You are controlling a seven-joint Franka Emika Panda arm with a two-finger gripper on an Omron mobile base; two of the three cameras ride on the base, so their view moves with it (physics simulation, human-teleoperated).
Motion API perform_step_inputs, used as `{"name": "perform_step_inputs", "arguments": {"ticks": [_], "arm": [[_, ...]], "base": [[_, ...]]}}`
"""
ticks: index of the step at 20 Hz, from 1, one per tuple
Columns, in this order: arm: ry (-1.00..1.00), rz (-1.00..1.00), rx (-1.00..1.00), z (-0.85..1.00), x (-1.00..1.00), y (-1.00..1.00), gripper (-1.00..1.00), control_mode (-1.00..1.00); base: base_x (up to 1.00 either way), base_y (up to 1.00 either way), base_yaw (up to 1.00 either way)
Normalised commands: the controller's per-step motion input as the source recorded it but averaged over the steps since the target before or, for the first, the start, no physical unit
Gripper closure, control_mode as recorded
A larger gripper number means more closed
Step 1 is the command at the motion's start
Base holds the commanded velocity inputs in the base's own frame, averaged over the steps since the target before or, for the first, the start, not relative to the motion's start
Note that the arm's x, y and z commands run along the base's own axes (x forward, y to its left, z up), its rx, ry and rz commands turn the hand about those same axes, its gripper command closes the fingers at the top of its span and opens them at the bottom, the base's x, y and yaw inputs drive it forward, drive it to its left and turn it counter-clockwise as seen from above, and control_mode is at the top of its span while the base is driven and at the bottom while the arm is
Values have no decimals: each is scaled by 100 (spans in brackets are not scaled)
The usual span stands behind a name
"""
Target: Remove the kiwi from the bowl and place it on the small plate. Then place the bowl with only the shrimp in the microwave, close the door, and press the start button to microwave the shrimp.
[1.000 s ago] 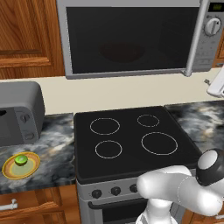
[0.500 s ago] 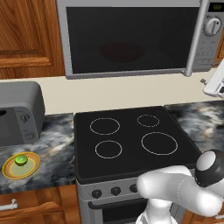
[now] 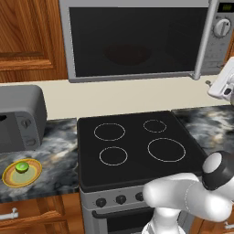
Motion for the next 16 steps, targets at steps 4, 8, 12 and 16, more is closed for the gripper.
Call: {"name": "perform_step_inputs", "arguments": {"ticks": [4,8,12,16], "arm": [[0,0,0,0,12,-14,-100,-100],[0,0,0,0,7,-14,-100,-100],[0,0,0,0,13,-11,-100,-100],[0,0,0,-2,25,-2,-100,-100]], "base": [[0,0,0],[0,0,0],[0,0,0],[0,0,0]]}}
